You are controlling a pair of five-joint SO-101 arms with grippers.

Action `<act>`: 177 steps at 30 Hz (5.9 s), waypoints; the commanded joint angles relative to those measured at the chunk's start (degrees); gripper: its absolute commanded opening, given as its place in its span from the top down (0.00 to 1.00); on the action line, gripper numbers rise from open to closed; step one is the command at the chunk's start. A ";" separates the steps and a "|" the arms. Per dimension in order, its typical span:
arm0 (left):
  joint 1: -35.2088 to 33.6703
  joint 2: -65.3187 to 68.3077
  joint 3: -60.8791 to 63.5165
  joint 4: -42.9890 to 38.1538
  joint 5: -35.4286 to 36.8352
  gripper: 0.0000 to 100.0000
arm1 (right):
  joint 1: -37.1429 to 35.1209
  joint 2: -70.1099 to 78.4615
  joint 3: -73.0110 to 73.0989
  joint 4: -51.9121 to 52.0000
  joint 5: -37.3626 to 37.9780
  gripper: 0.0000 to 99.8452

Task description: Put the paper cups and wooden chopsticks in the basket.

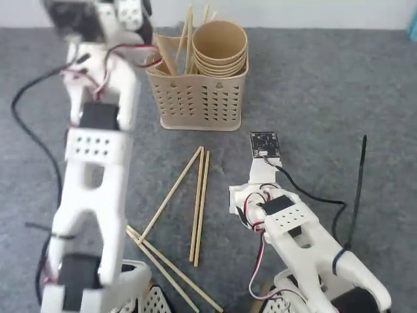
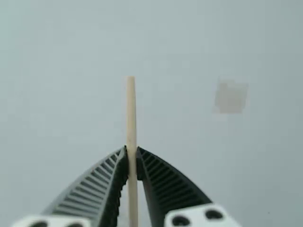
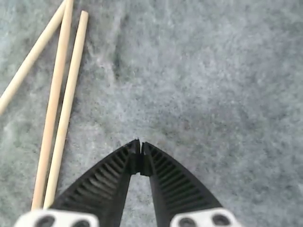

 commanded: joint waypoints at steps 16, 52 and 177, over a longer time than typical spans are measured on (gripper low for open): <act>-0.88 1.93 -7.78 17.41 -0.18 0.67 | 0.92 -2.07 -0.35 -0.84 2.37 0.99; 6.95 -15.38 44.09 55.91 -15.47 0.95 | 0.84 -1.63 -0.26 -0.84 2.46 0.99; -25.05 -6.42 49.71 32.53 2.02 0.99 | -4.09 7.96 -41.76 32.31 4.75 0.99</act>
